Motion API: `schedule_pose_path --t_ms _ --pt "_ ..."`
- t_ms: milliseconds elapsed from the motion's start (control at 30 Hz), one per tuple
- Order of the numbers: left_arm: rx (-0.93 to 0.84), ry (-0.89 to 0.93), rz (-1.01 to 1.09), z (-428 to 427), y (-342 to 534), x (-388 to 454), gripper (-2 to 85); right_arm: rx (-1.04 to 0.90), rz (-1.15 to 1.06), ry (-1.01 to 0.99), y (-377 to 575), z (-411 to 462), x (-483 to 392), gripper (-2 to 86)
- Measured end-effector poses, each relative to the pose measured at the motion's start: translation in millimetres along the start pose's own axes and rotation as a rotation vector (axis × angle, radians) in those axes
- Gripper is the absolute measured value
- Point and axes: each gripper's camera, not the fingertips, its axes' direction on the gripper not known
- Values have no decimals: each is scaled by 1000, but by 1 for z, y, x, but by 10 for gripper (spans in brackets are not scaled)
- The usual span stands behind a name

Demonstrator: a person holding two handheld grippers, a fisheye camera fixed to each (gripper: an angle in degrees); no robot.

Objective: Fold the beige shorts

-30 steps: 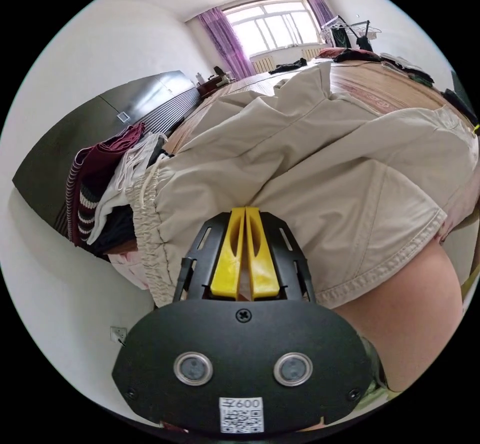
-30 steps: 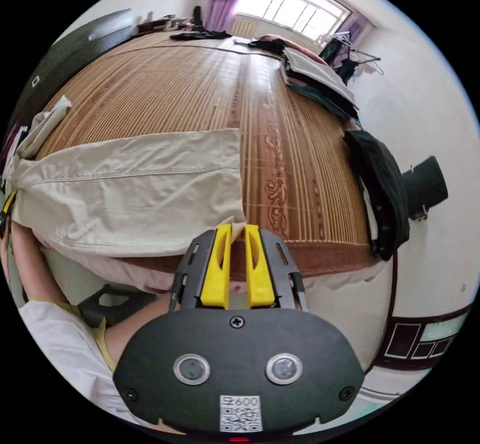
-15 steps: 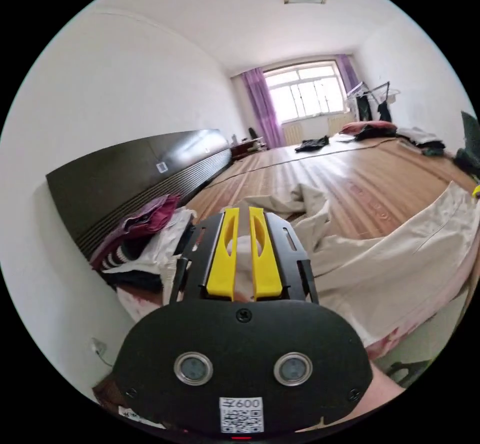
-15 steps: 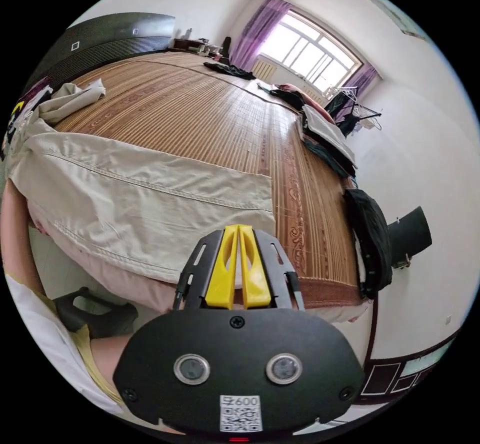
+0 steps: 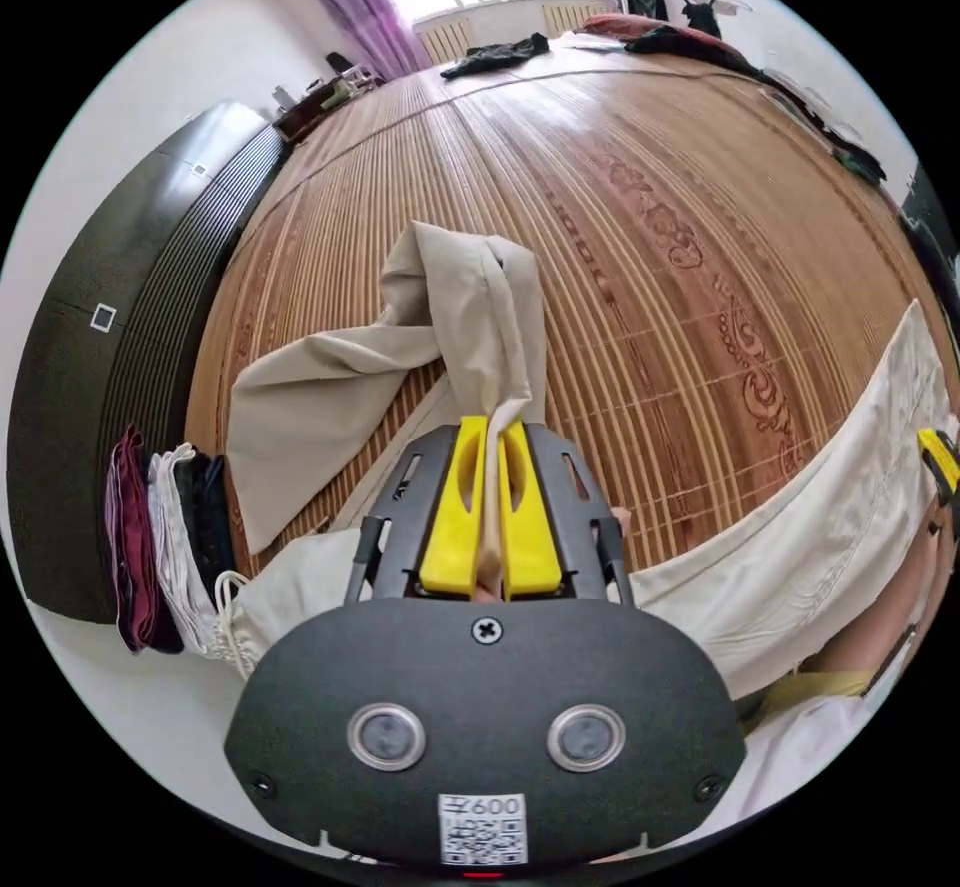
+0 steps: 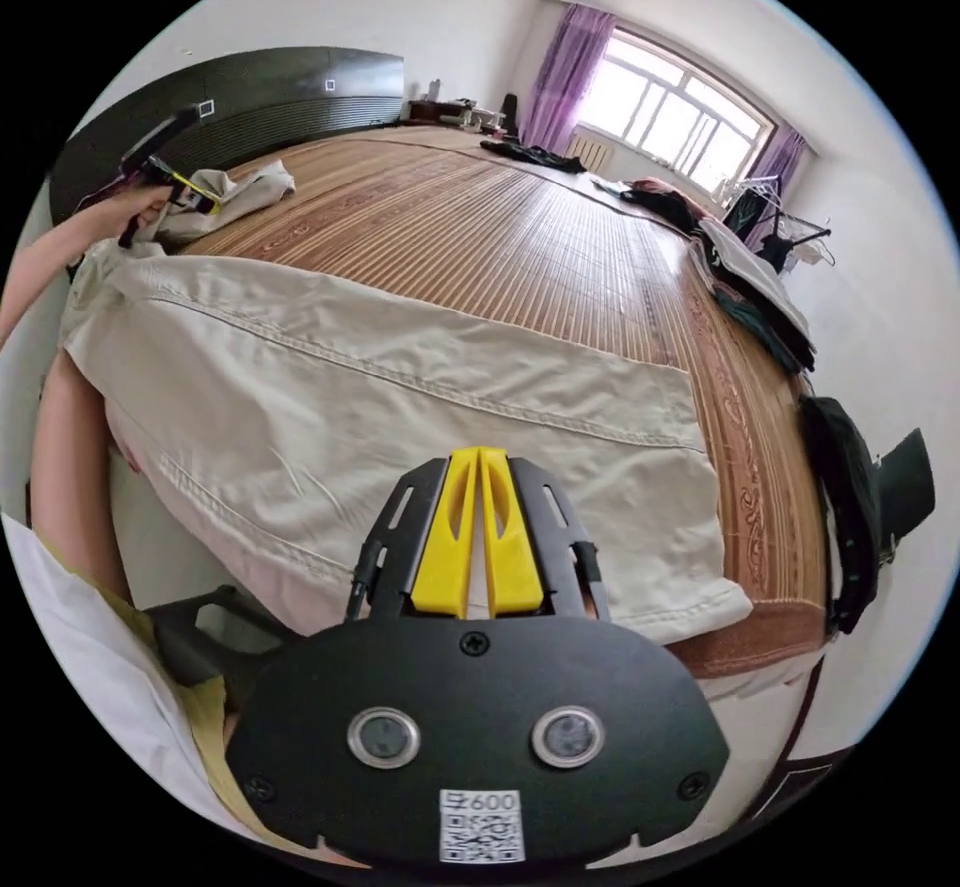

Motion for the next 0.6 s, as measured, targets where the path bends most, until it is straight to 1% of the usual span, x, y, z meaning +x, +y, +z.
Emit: schedule_pose_path --t_ms 33,100,133,200,233,267,300,333,367,400,433,467,500,533,567,600 --pt "56 -4 -36 -15 -2 -2 25 9 25 -14 3 0 4 -9" --pt "341 -63 -193 -92 2 -4 21 49 52 -28 16 -1 11 -9" --pt "432 -90 -204 -113 7 1 20 59 58 -28 19 -1 12 -8" --pt "762 -188 -123 -181 35 39 18 87 77 -20 29 -2 12 -8" --pt "832 -198 -84 -192 45 51 17 92 75 -14 31 -2 11 -8" --pt "961 -177 5 -207 67 73 17 98 75 0 34 -2 9 -8" --pt "1048 -123 131 -209 89 95 17 101 73 17 36 -3 7 -8" --pt "1063 -93 208 -206 98 106 17 101 70 27 37 -3 5 -8" --pt "1021 -29 385 -190 113 130 17 100 69 45 38 -4 2 -8" --pt "857 35 560 -162 119 155 17 95 70 58 39 -6 1 -7" --pt "745 54 603 -144 120 168 17 91 69 62 38 -6 0 -7" --pt "496 93 660 -102 121 189 18 75 66 66 36 -9 0 -6" --pt "297 109 736 -61 131 206 19 57 61 57 33 -13 1 -4" --pt "266 93 735 -47 139 208 19 50 54 40 31 -16 1 -3" --pt "400 84 614 -46 159 196 20 55 52 -11 28 -25 0 2" --pt "400 85 569 -47 168 190 21 92 69 -65 25 -39 -1 12"
